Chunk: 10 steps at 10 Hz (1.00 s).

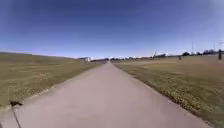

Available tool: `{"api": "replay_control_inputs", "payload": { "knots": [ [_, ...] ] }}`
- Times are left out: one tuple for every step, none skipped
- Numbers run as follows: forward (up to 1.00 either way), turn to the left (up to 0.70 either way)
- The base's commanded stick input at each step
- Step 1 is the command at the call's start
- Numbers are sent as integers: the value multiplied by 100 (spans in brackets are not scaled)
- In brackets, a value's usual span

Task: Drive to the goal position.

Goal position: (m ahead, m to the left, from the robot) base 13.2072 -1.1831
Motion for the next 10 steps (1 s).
{"api": "replay_control_inputs", "payload": {
  "knots": [
    [100, 0],
    [100, 0],
    [100, 0],
    [100, 0],
    [100, 0],
    [100, 0],
    [100, 0],
    [100, 0],
    [100, 0],
    [100, 0]
  ]
}}
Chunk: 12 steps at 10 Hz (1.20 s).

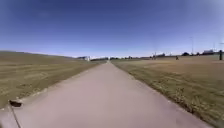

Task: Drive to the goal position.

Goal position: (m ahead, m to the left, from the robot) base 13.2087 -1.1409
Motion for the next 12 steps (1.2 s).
{"api": "replay_control_inputs", "payload": {
  "knots": [
    [100, 0],
    [100, 0],
    [100, 6],
    [100, 11],
    [100, 17],
    [100, 23],
    [100, 28],
    [100, 26],
    [100, 19],
    [100, 13],
    [100, 7],
    [100, 1]
  ]
}}
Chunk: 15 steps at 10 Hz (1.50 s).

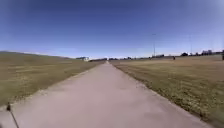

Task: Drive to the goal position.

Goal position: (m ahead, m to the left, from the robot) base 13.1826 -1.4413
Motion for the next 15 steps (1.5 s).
{"api": "replay_control_inputs", "payload": {
  "knots": [
    [100, 0],
    [100, 0],
    [100, 0],
    [100, 0],
    [100, 0],
    [100, 0],
    [100, 0],
    [100, 0],
    [100, 0],
    [100, 0],
    [100, 0],
    [100, 0],
    [100, 0],
    [100, 0],
    [100, 0]
  ]
}}
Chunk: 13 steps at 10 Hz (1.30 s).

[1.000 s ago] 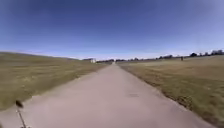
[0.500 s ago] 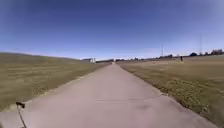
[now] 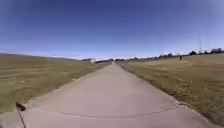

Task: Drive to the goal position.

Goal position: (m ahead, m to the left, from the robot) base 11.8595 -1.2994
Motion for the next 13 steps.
{"api": "replay_control_inputs", "payload": {
  "knots": [
    [100, 0],
    [100, 0],
    [100, 0],
    [100, 0],
    [100, 0],
    [100, 0],
    [100, 0],
    [100, 0],
    [100, 0],
    [100, 0],
    [100, 0],
    [100, 0],
    [100, 0]
  ]
}}
